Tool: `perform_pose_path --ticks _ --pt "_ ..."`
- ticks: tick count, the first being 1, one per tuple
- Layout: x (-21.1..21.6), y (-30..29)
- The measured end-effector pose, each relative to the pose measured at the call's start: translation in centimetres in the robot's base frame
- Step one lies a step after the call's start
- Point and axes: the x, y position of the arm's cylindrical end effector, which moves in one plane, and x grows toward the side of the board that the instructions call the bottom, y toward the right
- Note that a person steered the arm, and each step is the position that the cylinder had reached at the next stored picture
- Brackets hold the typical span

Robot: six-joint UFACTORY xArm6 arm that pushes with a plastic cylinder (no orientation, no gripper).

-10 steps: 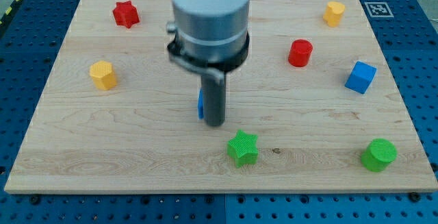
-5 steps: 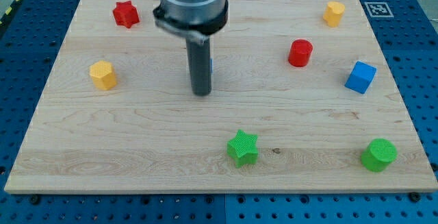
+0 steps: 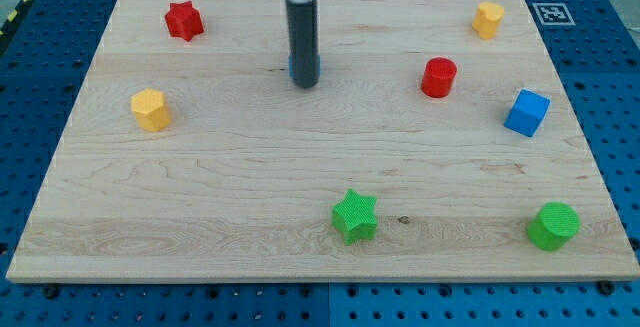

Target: Keep the blue triangle in between the red star and yellow heart

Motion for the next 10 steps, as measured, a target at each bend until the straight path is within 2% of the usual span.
perform_pose_path --ticks 1,4,5,6,7,8,9,10 --pt "-1.5 1.3" --pt "-0.5 -6.0" --pt "-4.6 -2.9" --pt "-6.9 0.5" --pt "-5.8 -1.0" --pt "-2.1 -1.4" --pt "-1.9 2.2" --pt "-4.6 4.1"
